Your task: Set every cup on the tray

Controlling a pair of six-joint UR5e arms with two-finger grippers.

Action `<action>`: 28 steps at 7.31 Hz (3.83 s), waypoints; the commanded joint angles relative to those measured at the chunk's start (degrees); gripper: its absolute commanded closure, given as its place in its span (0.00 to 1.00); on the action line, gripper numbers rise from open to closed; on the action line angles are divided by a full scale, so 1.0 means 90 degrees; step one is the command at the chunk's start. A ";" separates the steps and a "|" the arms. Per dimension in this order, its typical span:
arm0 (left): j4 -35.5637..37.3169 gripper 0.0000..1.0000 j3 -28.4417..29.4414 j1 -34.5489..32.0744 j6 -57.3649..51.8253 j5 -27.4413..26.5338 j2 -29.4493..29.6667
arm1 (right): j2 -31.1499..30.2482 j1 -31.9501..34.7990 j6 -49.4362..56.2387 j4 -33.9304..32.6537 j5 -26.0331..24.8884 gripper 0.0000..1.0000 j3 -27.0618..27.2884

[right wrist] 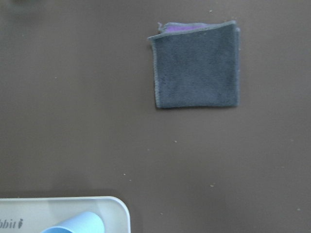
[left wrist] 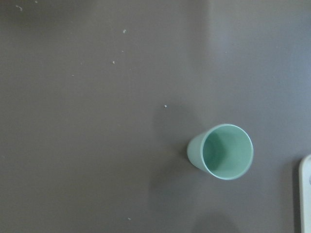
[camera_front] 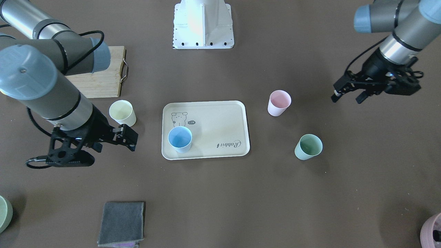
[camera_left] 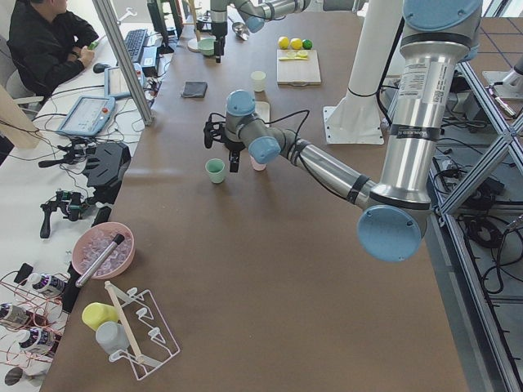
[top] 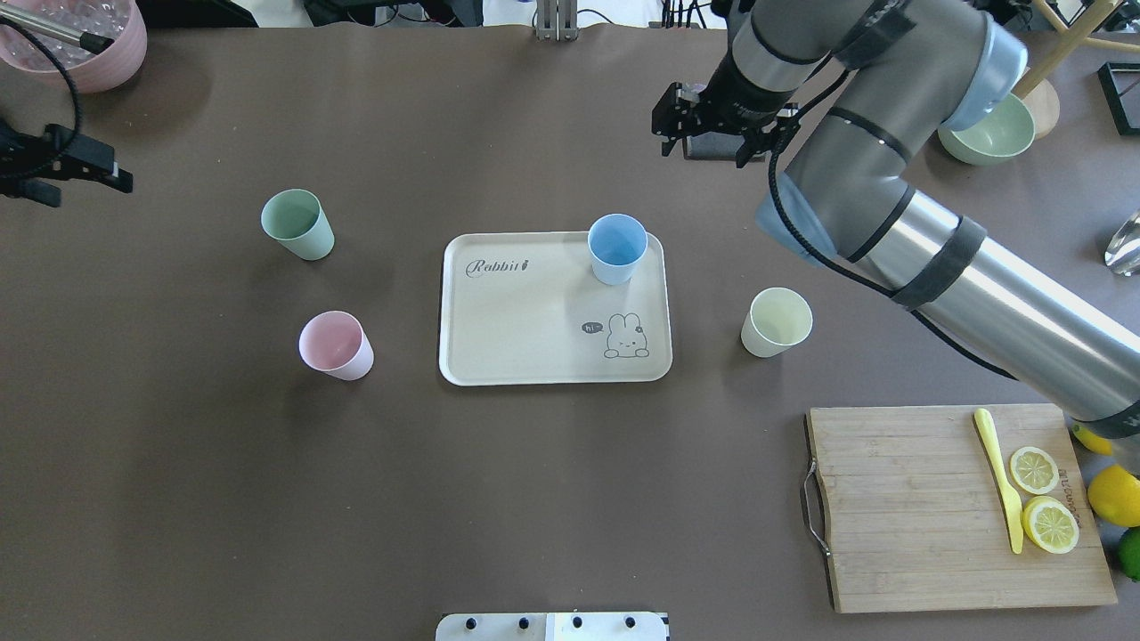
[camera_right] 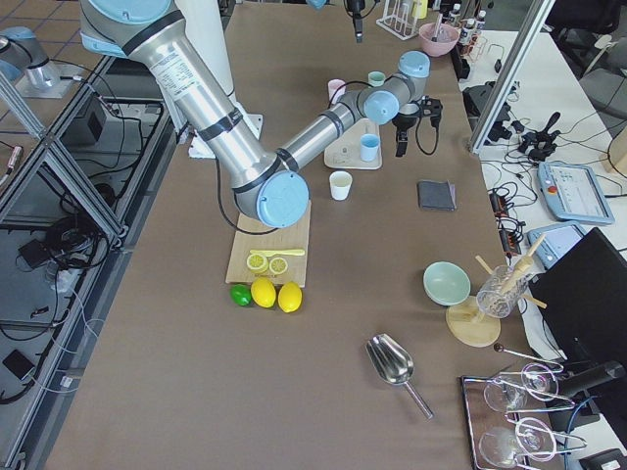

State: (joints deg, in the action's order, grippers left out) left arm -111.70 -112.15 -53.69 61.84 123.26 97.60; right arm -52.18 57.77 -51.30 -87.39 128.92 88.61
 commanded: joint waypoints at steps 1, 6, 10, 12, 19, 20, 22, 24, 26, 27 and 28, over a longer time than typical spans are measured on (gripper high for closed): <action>0.0077 0.03 -0.0234 0.1361 0.0726 -0.1220 0.0170 | -0.0450 0.0445 0.0727 -0.0133 0.0294 0.00 0.0145; 0.0175 0.15 0.0391 0.1805 0.0727 -0.1673 0.0474 | -0.0637 0.0544 0.0885 -0.0124 0.0295 0.00 0.0174; 0.0146 0.35 0.0537 0.2049 0.0698 -0.1683 0.0474 | -0.0628 0.0534 0.0875 -0.0114 0.0236 0.00 0.0184; 0.0117 1.00 0.0625 0.2069 0.0707 -0.1674 0.0513 | -0.0628 0.0534 0.0875 -0.0123 0.0236 0.00 0.0203; 0.1904 1.00 0.0420 0.1968 0.1408 -0.1340 0.2269 | -0.0686 0.0534 0.0885 -0.0075 0.0207 0.00 0.0203; 0.1894 1.00 0.0807 0.2329 0.1565 -0.1922 0.2657 | -0.0735 0.0544 0.0885 -0.0075 0.0207 0.00 0.0203; 0.1874 1.00 0.1084 0.2575 0.1732 -0.2054 0.2847 | -0.0784 0.0544 0.0885 -0.0065 0.0226 0.00 0.0203; 0.1768 1.00 0.1278 0.2674 0.1889 -0.2064 0.2866 | -0.0920 0.0563 0.0885 -0.0065 0.0285 0.00 0.0290; 0.1591 1.00 0.1407 0.2684 0.1899 -0.2210 0.2876 | -0.1786 0.0544 0.0778 -0.0142 0.0295 0.00 0.1282; 0.1591 1.00 0.1436 0.2684 0.1889 -0.2211 0.2876 | -0.2002 0.0515 0.0778 -0.0143 0.0304 0.00 0.1461; 0.1591 1.00 0.1475 0.2684 0.1899 -0.2278 0.2886 | -0.2072 0.0456 0.0768 -0.0133 0.0304 0.00 0.1482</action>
State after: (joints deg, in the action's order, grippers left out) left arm -97.30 -99.29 -29.56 78.87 103.29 123.49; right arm -69.09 62.37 -44.22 -88.57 131.62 100.53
